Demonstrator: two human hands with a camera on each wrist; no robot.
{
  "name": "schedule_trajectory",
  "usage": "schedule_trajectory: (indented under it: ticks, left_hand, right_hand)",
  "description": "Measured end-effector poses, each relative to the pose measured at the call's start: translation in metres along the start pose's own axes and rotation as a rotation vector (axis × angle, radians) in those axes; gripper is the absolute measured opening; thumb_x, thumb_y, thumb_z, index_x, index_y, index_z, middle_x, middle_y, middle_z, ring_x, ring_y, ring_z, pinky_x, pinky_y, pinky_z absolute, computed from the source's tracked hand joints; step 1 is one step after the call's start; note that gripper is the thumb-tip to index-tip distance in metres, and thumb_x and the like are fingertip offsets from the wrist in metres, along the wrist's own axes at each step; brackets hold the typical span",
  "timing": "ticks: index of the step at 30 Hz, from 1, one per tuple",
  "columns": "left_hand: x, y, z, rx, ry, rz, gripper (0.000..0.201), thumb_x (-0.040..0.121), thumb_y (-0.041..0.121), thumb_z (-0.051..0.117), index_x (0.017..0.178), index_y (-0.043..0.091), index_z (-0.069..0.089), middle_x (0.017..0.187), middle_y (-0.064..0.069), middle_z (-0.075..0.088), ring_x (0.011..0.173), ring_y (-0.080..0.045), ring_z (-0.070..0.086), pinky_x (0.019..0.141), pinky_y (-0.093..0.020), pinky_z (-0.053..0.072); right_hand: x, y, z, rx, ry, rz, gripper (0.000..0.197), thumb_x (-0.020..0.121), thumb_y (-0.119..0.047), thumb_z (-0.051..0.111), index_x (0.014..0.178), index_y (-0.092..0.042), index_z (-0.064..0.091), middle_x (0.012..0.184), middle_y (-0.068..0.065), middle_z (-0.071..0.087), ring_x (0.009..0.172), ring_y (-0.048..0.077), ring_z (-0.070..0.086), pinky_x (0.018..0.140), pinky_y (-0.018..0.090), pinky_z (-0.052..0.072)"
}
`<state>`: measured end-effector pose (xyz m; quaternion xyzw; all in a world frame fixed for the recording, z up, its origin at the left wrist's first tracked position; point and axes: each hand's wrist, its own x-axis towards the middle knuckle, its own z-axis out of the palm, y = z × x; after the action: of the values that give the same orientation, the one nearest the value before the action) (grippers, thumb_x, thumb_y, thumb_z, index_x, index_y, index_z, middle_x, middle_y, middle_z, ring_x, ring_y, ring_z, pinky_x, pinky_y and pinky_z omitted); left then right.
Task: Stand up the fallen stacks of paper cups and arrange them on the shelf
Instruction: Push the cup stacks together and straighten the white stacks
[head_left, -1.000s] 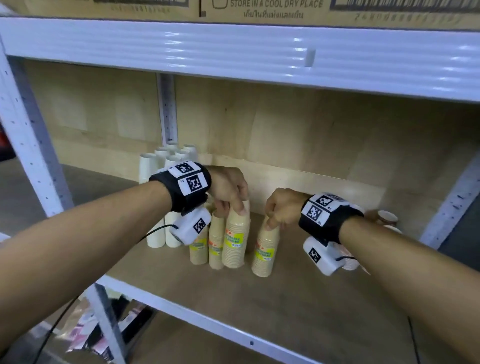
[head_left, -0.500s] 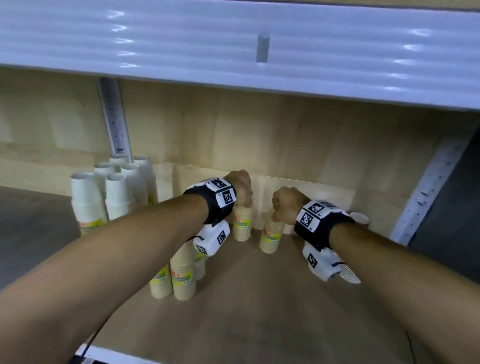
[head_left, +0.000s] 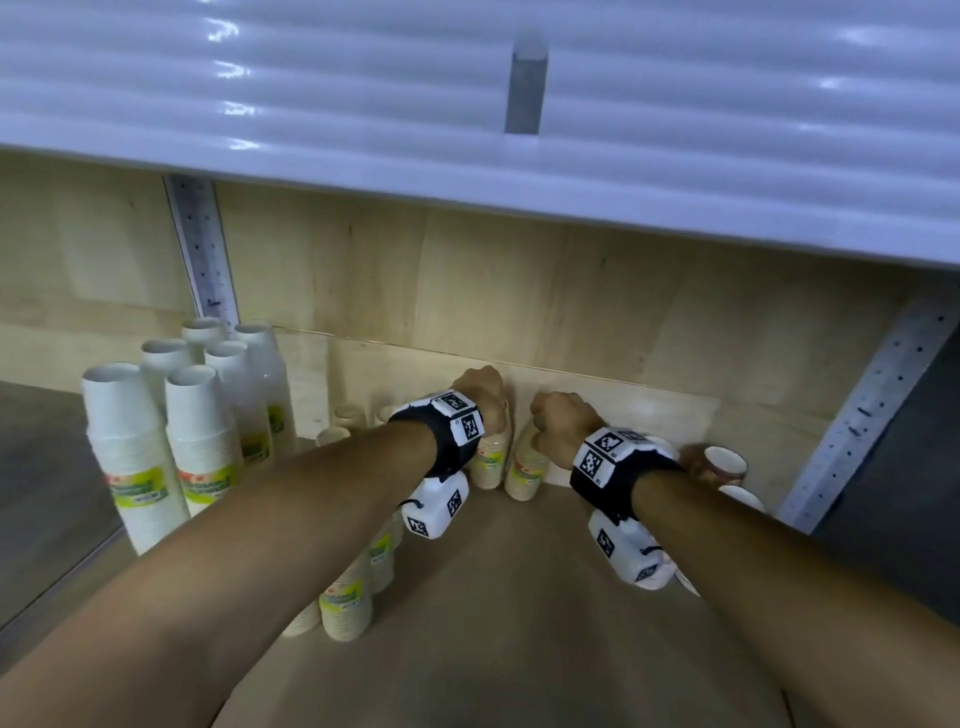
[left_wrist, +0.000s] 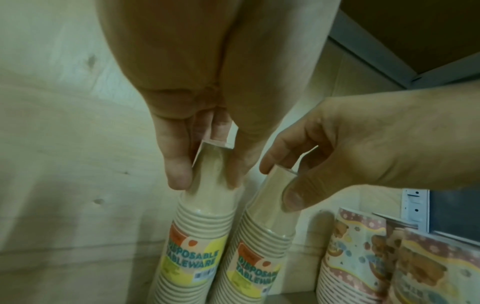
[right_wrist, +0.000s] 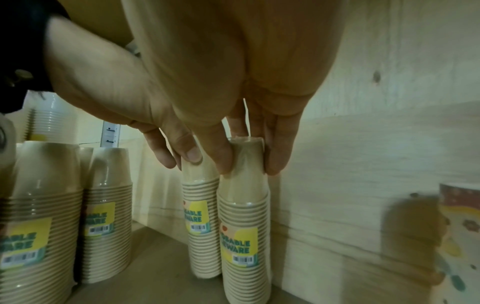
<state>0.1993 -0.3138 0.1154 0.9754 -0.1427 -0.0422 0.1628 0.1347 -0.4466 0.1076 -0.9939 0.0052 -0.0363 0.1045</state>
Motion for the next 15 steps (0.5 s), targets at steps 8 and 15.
schedule_trajectory:
  ticks: [8,15]
  left_hand:
    - [0.008,-0.007,0.009,-0.062,0.032,0.006,0.019,0.086,0.022,0.069,0.097,0.007,0.063,0.107,-0.009,0.066,0.086,-0.024,0.062,0.061,-0.025,0.042]
    - [0.006,-0.003,0.006,-0.178,0.062,-0.031,0.027,0.087,0.018,0.07,0.109,0.003,0.066,0.109,-0.011,0.067,0.097,-0.029,0.066,0.071,-0.029,0.051]
  right_hand:
    - [0.019,0.002,0.008,0.017,0.025,-0.025,0.029,0.086,-0.008,0.052,0.115,-0.013,0.058,0.114,0.008,0.061,0.104,0.029,0.059,0.074,0.025,0.039]
    - [0.029,0.002,0.01,0.126,0.076,0.004,0.015,0.087,-0.008,0.055,0.085,-0.021,0.047,0.102,0.009,0.062,0.1,0.03,0.061,0.072,0.024,0.035]
